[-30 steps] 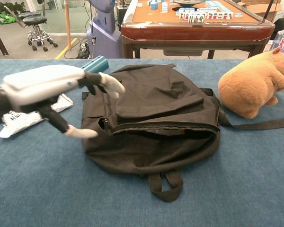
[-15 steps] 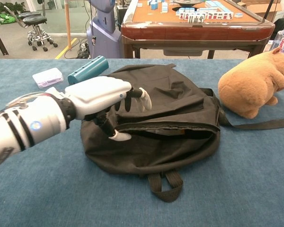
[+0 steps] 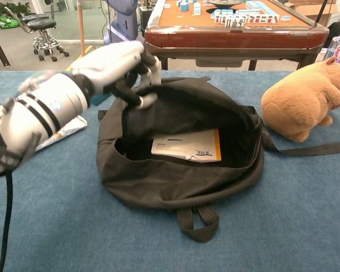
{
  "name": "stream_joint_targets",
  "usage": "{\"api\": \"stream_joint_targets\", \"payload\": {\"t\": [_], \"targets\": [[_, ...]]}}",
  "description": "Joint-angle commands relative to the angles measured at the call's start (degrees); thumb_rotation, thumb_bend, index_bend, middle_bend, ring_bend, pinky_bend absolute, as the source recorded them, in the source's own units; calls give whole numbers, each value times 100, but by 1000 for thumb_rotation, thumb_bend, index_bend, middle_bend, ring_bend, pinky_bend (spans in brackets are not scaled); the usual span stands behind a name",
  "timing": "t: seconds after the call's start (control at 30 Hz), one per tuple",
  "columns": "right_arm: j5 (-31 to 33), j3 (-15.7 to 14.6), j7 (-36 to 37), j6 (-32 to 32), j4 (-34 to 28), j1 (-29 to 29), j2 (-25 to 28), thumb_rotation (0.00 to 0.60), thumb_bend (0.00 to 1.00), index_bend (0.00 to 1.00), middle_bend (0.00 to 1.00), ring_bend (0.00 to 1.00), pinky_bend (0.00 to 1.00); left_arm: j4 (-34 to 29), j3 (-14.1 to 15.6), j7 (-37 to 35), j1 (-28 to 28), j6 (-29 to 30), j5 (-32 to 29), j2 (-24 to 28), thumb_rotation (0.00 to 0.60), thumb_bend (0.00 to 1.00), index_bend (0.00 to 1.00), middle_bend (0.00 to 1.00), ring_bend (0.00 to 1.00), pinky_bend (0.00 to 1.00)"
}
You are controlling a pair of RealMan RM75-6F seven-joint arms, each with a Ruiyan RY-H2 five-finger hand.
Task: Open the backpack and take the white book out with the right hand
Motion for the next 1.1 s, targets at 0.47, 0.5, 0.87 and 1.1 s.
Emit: {"api": "stream_joint_targets", "payload": {"t": [0.47,0.5,0.87,1.1], "targets": [[-15,320,-388,-1963,-222,1595,-1304,600,235,160,259,170,240,-1286,-759,-167,8,72,-1704,817,600,401,695,724,754,884],[103,415,-496,-2032,-174,1673,-1491,600,237,160,259,170,240,-1324,-759,-171,2,88,-1795,824,600,401,694,724,753,884],[684,789,-824,-2558,1005,2386,-2904,600,263,229,301,212,277,-1397,-660,-82,-114,213,-2264,914,600,401,679,724,749,884],[759,696,-877,-2548,2109,2583,-3642,600,249,237,324,229,281,-1434,-575,-82,-140,284,-2459,969,600,401,666,724,745,884]]}}
